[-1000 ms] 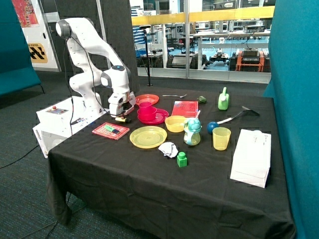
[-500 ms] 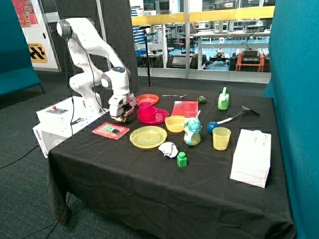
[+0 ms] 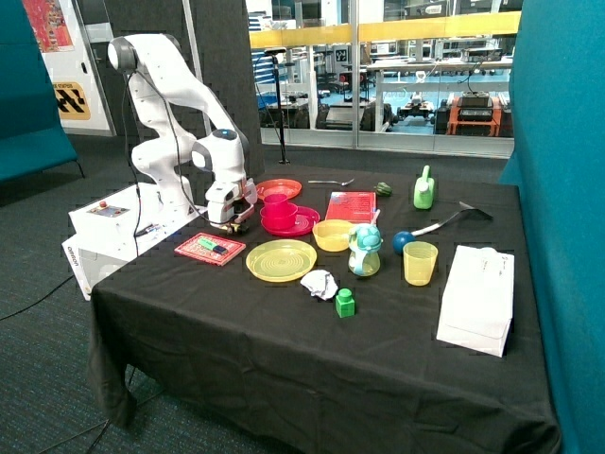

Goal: Put a highlighter on each book

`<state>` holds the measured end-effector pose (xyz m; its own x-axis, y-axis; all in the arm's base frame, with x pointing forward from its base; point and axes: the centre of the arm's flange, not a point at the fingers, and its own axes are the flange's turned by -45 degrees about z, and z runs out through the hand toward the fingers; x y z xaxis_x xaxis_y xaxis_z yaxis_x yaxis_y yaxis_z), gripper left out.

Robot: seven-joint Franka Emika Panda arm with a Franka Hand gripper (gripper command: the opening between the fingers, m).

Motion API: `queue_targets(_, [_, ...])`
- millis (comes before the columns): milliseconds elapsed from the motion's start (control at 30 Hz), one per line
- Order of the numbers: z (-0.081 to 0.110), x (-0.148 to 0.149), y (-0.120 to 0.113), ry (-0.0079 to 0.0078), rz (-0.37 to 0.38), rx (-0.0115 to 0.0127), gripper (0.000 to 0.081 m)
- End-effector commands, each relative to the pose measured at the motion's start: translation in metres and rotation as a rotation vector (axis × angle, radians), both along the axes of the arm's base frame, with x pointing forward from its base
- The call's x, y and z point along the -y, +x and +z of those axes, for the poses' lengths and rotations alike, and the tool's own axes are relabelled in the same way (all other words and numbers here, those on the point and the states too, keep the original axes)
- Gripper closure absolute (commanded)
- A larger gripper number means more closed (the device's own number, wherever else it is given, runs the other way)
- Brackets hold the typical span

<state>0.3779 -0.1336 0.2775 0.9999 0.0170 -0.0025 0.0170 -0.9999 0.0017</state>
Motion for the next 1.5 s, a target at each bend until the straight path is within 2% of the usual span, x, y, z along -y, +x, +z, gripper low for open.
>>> queue_targets(0, [-0.0045,0.0003,-0.0043,0.0017,-0.004,0.0025,0.0261])
queue_targets(567, [-0.0052,0.0000,-0.0048,0.0017,-0.001,0.0025,0.0415])
queue_targets(767, [-0.0064,0.0004,-0.0022,0.0017,-0.008,0.0025,0.0568])
queue_targets(1233, [-0.0110,0.0047,0.0002,0.0017,-0.004,0.0025,0.0666])
queue_targets(1400, [-0.0124,0.0037,-0.0010,0.0017,0.000,0.0025,0.0787])
queue_targets(1467, [-0.0124,0.0032,-0.0024,0.0017,0.000,0.0025,0.0803])
